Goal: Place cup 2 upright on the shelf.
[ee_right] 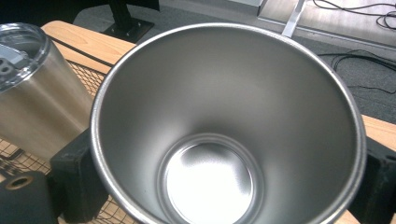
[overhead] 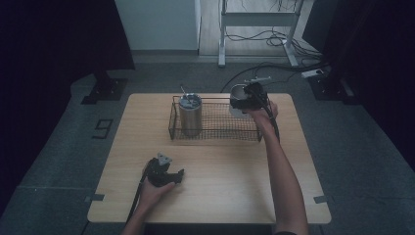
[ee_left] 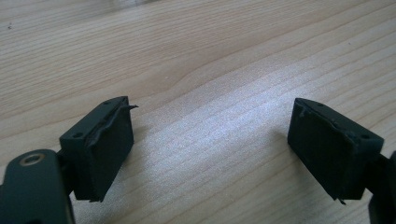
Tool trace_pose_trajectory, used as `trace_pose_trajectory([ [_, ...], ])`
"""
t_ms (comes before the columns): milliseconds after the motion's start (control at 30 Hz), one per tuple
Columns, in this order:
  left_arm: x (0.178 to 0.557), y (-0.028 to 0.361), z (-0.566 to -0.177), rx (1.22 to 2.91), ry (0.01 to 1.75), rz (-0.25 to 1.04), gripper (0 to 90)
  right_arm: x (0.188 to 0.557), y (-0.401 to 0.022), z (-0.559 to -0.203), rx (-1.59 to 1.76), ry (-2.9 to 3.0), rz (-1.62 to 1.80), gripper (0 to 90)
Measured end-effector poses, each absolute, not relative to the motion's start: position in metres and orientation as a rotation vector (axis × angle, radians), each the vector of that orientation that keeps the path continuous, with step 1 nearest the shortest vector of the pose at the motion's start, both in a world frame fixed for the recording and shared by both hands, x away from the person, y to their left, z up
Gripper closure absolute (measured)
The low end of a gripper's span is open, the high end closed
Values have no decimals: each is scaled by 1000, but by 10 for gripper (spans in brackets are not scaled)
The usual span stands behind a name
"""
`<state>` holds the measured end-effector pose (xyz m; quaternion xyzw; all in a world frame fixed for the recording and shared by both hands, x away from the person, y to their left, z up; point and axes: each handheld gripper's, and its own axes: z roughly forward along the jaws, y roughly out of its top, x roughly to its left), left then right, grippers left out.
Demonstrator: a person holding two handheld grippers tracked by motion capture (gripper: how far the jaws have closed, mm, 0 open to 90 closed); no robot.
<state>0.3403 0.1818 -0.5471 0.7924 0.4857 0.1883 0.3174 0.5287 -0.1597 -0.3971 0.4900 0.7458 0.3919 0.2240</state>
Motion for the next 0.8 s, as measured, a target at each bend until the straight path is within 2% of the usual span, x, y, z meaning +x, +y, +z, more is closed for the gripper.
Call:
trace_pose_trajectory([
  [800,341,184,-547,2083,1273,487,146,543,-153,-427,1394,2102,1042,74],
])
